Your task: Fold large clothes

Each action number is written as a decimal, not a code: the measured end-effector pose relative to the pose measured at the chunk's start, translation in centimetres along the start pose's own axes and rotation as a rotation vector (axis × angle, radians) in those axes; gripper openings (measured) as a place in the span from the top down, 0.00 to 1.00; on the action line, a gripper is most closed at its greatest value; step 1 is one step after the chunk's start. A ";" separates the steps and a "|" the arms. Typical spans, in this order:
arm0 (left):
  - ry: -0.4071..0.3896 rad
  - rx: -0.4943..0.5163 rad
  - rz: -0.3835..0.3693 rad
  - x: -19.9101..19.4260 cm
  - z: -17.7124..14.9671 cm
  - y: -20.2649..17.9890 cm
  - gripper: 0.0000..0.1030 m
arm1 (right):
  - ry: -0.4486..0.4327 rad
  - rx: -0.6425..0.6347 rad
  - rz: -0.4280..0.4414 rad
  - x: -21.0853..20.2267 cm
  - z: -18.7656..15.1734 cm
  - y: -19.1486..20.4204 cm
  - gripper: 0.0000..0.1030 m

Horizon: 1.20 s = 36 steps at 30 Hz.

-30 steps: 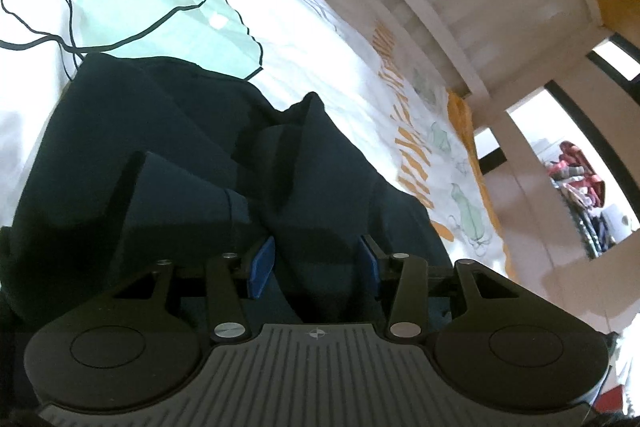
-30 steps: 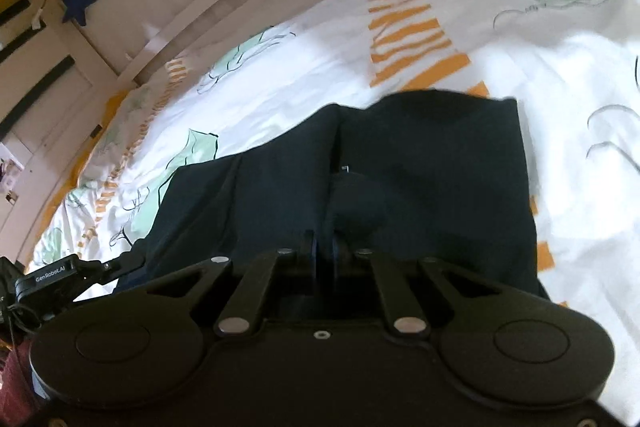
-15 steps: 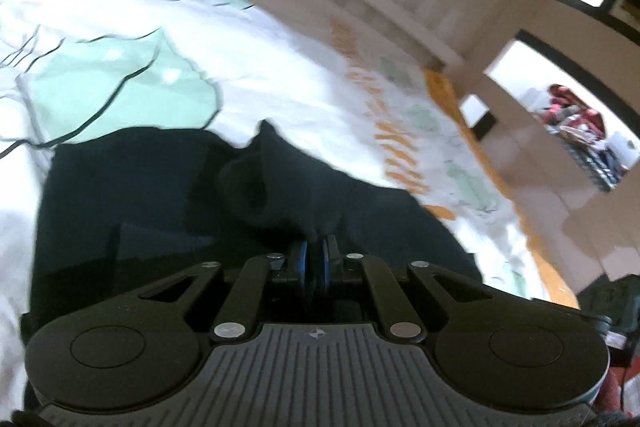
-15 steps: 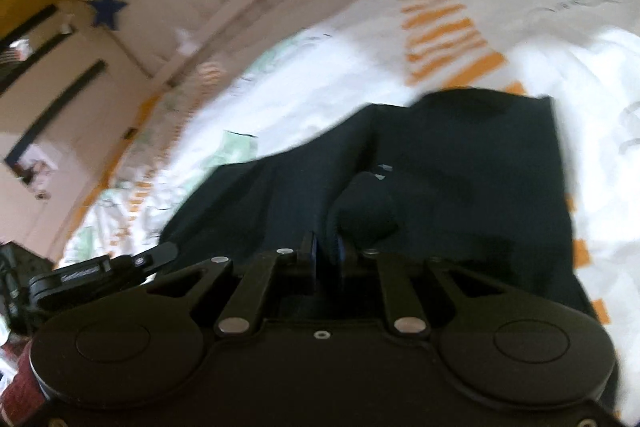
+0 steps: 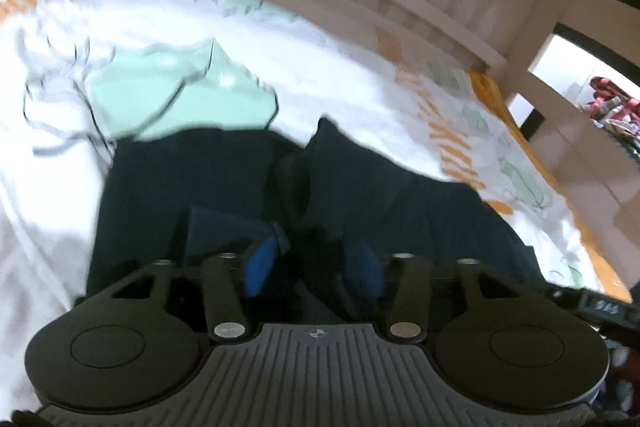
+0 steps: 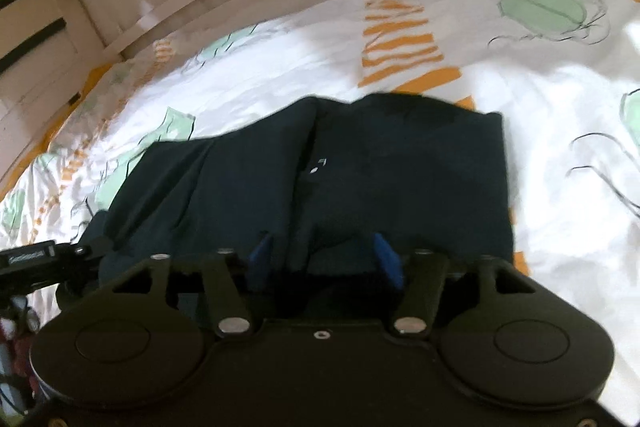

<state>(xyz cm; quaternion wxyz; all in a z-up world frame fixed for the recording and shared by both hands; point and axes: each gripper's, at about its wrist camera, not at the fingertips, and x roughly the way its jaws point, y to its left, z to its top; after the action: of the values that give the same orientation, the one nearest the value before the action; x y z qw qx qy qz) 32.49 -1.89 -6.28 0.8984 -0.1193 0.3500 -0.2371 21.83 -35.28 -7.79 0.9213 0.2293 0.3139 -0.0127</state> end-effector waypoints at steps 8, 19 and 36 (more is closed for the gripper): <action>-0.042 0.274 -0.055 0.6 0.0 -6.4 0.41 | -0.129 -0.158 0.032 -1.4 0.2 3.8 0.13; 0.107 0.371 0.022 3.4 -3.5 -6.0 0.38 | 0.064 -0.285 -0.044 2.7 -2.5 4.9 0.09; 0.038 0.377 0.007 2.8 -4.9 -5.8 0.34 | 0.031 -0.255 -0.005 2.9 -3.4 3.6 0.01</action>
<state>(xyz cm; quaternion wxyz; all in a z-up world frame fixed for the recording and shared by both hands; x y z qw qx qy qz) 28.99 -8.49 -9.22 0.8987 0.0567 0.3169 -0.2977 22.84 -30.28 -10.36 0.9380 0.1096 0.3276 0.0284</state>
